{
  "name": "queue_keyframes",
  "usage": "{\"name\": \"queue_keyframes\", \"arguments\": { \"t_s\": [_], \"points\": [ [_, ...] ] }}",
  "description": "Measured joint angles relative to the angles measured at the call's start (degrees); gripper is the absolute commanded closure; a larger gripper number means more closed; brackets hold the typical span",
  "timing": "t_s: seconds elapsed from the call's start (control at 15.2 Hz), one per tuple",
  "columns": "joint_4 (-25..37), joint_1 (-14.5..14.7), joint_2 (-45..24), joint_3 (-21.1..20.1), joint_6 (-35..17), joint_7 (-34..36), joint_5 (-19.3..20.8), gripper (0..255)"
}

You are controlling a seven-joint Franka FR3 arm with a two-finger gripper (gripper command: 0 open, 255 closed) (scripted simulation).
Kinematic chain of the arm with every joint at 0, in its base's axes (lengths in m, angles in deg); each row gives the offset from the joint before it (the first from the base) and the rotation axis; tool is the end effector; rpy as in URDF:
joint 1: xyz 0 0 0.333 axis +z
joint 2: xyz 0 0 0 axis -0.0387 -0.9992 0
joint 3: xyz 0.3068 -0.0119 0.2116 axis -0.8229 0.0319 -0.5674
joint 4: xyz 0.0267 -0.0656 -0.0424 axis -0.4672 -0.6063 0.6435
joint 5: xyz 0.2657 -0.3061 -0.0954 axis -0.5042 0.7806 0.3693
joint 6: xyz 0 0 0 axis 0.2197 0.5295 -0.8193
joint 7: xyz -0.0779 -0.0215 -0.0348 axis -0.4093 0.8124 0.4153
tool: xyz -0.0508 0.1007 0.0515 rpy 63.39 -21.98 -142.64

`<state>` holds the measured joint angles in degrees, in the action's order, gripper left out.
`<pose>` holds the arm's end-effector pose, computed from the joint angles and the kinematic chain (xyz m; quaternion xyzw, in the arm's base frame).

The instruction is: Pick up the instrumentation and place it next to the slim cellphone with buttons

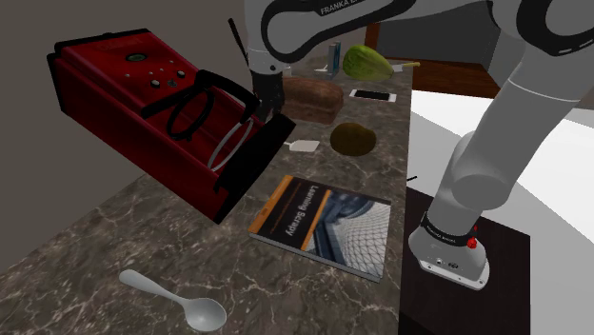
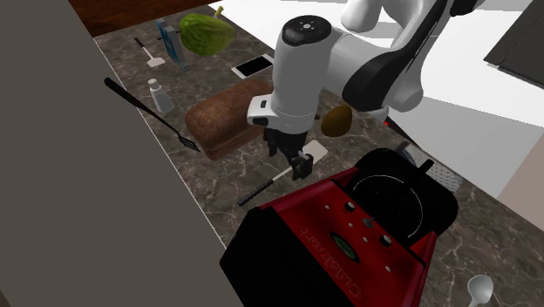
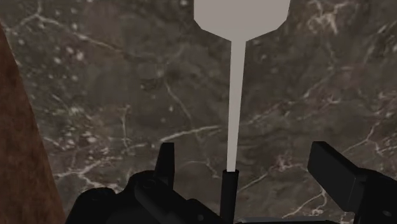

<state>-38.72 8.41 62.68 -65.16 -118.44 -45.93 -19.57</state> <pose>0.5102 0.1932 0.5448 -0.9906 -0.1326 -0.0326 0.0046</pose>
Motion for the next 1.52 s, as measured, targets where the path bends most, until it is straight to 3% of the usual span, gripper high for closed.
{"name": "queue_keyframes", "arguments": {
  "t_s": [0.26,0.66,0.73,1.52],
  "points": [
    [-2.1,0.1,-0.9,-0.2,-3.0,0.2,0.2,0],
    [-2.6,0.0,-0.9,-0.1,-3.5,0.2,0.2,0],
    [-2.6,0.0,-0.9,-0.1,-3.5,0.2,0.2,255],
    [-1.9,0.0,-0.7,-0.1,-2.6,0.1,0.1,255]
  ]
}}
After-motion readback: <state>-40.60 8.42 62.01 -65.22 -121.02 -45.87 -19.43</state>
